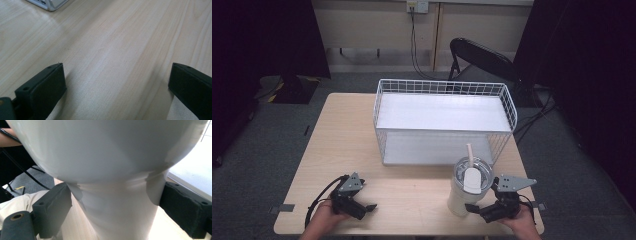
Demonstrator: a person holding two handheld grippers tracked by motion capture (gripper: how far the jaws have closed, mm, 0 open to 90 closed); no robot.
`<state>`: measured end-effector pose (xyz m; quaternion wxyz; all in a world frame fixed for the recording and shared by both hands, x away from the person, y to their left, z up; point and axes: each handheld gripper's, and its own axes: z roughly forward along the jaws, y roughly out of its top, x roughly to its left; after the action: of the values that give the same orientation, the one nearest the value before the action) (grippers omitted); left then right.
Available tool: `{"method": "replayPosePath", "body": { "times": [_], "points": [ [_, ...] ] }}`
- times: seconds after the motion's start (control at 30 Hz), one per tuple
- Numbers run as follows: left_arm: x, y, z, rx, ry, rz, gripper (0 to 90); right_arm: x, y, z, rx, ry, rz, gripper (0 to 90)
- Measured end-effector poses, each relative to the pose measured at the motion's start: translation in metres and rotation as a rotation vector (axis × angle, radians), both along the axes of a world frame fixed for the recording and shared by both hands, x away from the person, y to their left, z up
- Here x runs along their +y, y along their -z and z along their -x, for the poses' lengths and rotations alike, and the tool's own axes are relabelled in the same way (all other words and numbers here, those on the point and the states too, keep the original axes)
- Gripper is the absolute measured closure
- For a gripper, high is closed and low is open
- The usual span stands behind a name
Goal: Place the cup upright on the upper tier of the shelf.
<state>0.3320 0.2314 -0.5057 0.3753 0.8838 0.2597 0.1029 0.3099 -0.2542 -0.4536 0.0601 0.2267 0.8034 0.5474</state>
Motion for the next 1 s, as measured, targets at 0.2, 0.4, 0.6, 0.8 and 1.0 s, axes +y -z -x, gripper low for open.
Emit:
{"method": "replayPosePath", "body": {
  "times": [0.2,0.4,0.6,0.8,1.0],
  "points": [
    [0.0,0.0,0.0,0.0,0.0,0.0,0.5,0.002,0.0,0.001,-0.019,0.008,0.0,9.6],
    [0.0,0.0,0.0,0.0,0.0,0.0,0.5,0.005,0.0,0.002,-0.044,0.02,-0.006,9.0],
    [0.0,0.0,0.0,0.0,0.0,0.0,0.5,0.007,0.001,0.004,-0.065,0.035,-0.02,8.8],
    [0.0,0.0,0.0,0.0,0.0,0.0,0.5,0.011,0.0,0.005,-0.094,0.047,-0.022,8.6],
    [0.0,0.0,0.0,0.0,0.0,0.0,0.5,0.011,0.001,0.005,-0.108,0.052,-0.032,8.6]
  ]
}}
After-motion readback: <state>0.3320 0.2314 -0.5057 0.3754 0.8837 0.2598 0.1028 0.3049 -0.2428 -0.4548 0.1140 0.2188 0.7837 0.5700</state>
